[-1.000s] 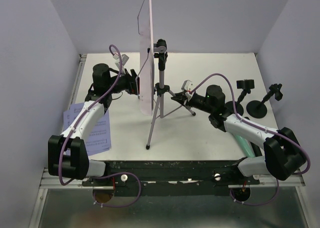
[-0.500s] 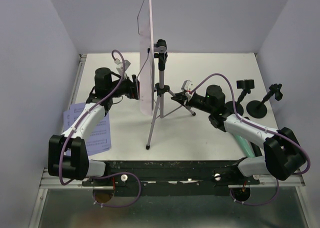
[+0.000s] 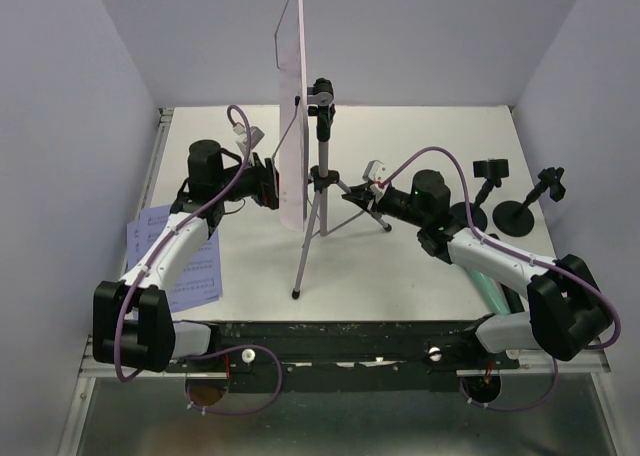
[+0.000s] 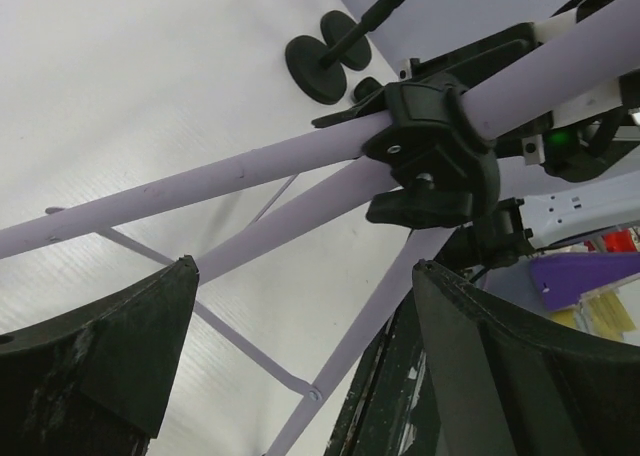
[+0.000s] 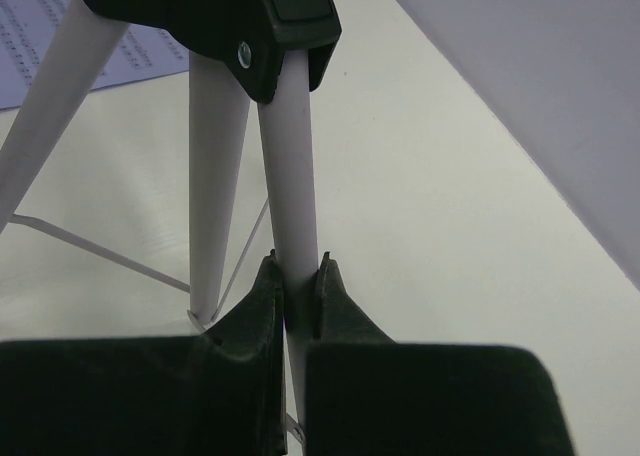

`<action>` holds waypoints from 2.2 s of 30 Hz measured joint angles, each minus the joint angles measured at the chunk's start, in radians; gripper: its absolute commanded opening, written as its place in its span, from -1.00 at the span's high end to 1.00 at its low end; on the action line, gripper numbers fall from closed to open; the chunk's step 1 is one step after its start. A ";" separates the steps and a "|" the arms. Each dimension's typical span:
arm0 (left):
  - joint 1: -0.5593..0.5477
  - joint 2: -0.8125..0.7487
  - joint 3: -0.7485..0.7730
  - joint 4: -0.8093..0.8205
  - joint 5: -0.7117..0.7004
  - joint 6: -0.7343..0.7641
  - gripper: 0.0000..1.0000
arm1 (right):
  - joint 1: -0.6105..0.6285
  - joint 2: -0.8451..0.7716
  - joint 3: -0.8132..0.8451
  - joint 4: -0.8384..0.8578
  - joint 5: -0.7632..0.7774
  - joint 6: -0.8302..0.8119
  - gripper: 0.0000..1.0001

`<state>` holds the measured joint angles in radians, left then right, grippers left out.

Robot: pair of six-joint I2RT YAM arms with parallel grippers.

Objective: Pack up the instrument practice props

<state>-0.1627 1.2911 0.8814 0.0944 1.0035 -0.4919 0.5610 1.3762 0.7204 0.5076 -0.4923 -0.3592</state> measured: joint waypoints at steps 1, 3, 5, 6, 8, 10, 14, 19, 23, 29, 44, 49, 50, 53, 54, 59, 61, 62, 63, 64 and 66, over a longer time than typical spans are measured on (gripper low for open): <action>0.000 -0.001 0.001 0.009 0.006 -0.008 -0.97 | 0.000 0.000 0.000 0.000 0.000 0.000 0.99; 0.001 -0.002 0.006 0.032 0.019 -0.031 -0.97 | 0.000 0.000 0.000 0.000 0.000 0.000 0.99; 0.005 -0.002 0.011 0.047 0.022 -0.051 -0.97 | 0.000 0.000 0.000 0.001 0.000 0.000 0.99; 0.008 -0.002 0.013 0.055 0.021 -0.060 -0.97 | 0.000 0.000 0.000 0.001 0.000 0.000 0.99; 0.014 -0.002 0.019 0.062 0.020 -0.079 -0.97 | 0.000 0.000 -0.001 0.002 0.000 0.000 0.99; 0.020 0.000 0.027 0.072 0.015 -0.096 -0.98 | 0.000 0.000 -0.001 0.002 0.000 0.000 0.99; 0.039 0.008 0.047 0.099 -0.009 -0.150 -0.98 | 0.000 0.000 -0.002 0.004 0.000 0.000 1.00; 0.048 0.037 0.095 0.114 -0.037 -0.183 -0.98 | 0.000 0.000 -0.002 0.004 0.000 0.000 0.99; 0.048 0.045 0.097 0.117 -0.051 -0.181 -0.96 | 0.000 0.000 -0.002 0.004 0.000 0.000 0.99; 0.050 0.046 0.060 0.042 -0.146 -0.075 -0.96 | 0.000 0.000 -0.002 0.004 0.000 0.000 0.99; 0.076 0.061 -0.051 -0.076 -0.214 0.224 -0.88 | -0.004 -0.021 0.130 -0.503 -0.004 -0.012 -0.51; 0.076 0.060 -0.061 -0.100 -0.217 0.309 -0.82 | -0.004 -0.108 0.192 -0.647 -0.030 -0.010 -0.53; 0.076 0.060 -0.062 -0.105 -0.219 0.320 -0.81 | -0.004 -0.129 0.209 -0.665 -0.042 0.000 -0.52; 0.076 0.039 -0.082 -0.119 -0.230 0.368 -0.81 | -0.004 -0.174 0.275 -0.676 -0.074 0.055 -0.53; 0.076 0.027 -0.093 -0.122 -0.234 0.377 -0.81 | -0.004 -0.183 0.299 -0.668 -0.080 0.080 -0.53; 0.078 -0.049 -0.154 -0.142 -0.249 0.401 -0.81 | 0.024 -0.187 0.404 -0.558 -0.035 0.225 -0.52; 0.078 -0.065 -0.164 -0.149 -0.257 0.404 -0.80 | 0.064 -0.188 0.416 -0.498 0.029 0.243 -0.52; 0.078 -0.066 -0.164 -0.149 -0.261 0.406 -0.80 | 0.090 -0.189 0.417 -0.468 0.063 0.243 -0.52; 0.078 -0.066 -0.164 -0.149 -0.266 0.406 -0.80 | 0.116 -0.190 0.417 -0.444 0.094 0.243 -0.52; 0.079 -0.066 -0.164 -0.149 -0.270 0.406 -0.80 | 0.137 -0.190 0.417 -0.426 0.125 0.243 -0.51; 0.079 -0.066 -0.164 -0.148 -0.283 0.405 -0.80 | 0.173 -0.187 0.420 -0.411 0.173 0.243 -0.48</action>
<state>-0.0841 1.2247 0.7170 -0.0540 0.7208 -0.0868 0.7338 1.1893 1.1408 0.0967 -0.3191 -0.1165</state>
